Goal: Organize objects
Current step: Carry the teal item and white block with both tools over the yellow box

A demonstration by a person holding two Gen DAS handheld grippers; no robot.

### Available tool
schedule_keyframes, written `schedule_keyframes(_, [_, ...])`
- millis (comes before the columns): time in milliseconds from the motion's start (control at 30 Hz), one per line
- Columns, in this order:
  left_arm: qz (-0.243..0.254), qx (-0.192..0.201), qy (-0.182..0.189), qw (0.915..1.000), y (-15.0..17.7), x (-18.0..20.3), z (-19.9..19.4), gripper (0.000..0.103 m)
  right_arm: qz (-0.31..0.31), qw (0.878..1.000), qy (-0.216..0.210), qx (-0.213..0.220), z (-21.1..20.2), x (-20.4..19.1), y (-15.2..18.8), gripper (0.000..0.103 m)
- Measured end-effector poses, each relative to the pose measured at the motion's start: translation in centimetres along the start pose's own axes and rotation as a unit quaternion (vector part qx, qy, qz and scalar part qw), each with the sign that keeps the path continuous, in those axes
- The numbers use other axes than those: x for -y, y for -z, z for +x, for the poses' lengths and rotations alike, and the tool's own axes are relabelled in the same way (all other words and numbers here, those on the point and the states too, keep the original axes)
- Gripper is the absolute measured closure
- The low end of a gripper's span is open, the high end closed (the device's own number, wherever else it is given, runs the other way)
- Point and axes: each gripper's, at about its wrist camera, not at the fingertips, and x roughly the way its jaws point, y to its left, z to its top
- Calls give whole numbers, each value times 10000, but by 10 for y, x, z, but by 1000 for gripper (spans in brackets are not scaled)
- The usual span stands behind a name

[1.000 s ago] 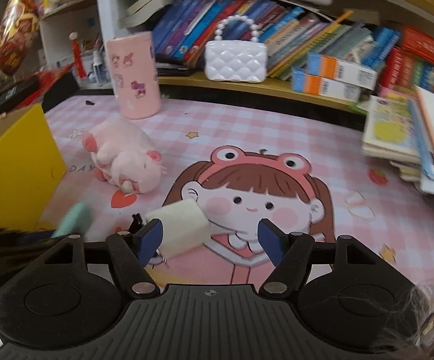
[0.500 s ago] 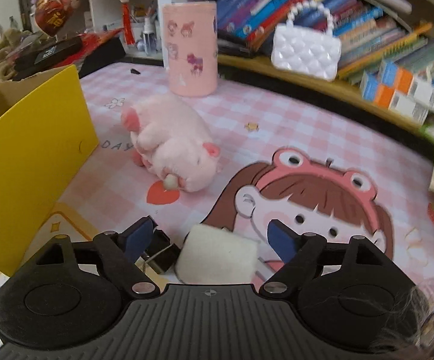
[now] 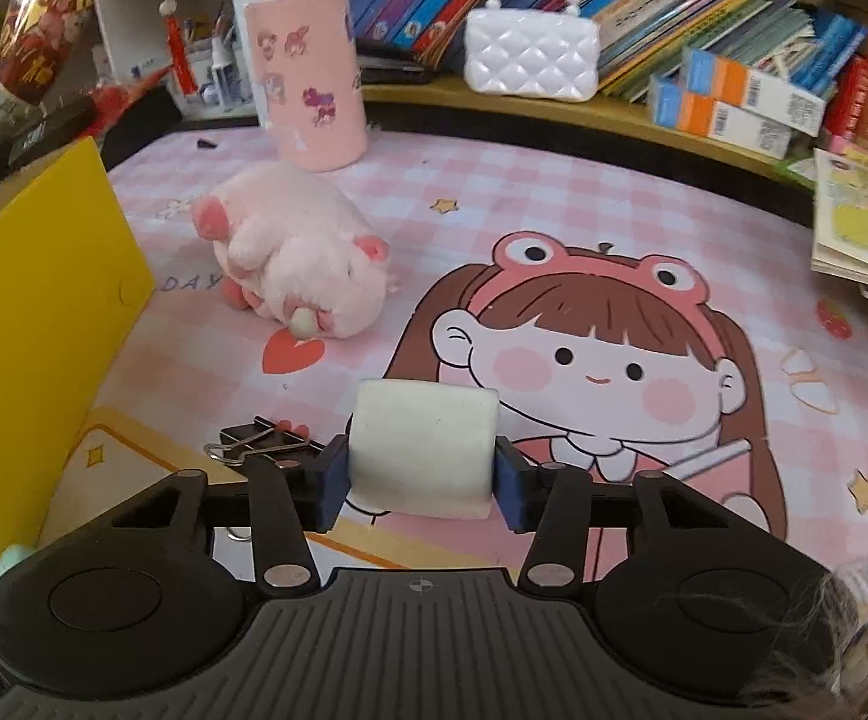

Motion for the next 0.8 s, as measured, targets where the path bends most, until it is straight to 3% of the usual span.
schedule_keyframes(167, [87, 98, 171, 9998, 3, -6, -10, 86, 333, 9992, 154, 169, -37, -3, 13, 59])
schedule_keyframes(367, [217, 246, 392, 9987, 5, -22, -28, 86, 1013, 9948, 63, -55, -85, -19, 43, 59])
schedule_keyframes(533, [209, 318, 493, 9981, 9, -45, -41, 86, 744, 9971, 128, -37, -111, -54, 71, 59])
schedule_keyframes(800, [123, 365, 453, 9982, 29, -86, -68, 86, 475, 9988, 71, -117, -120, -105, 87, 59])
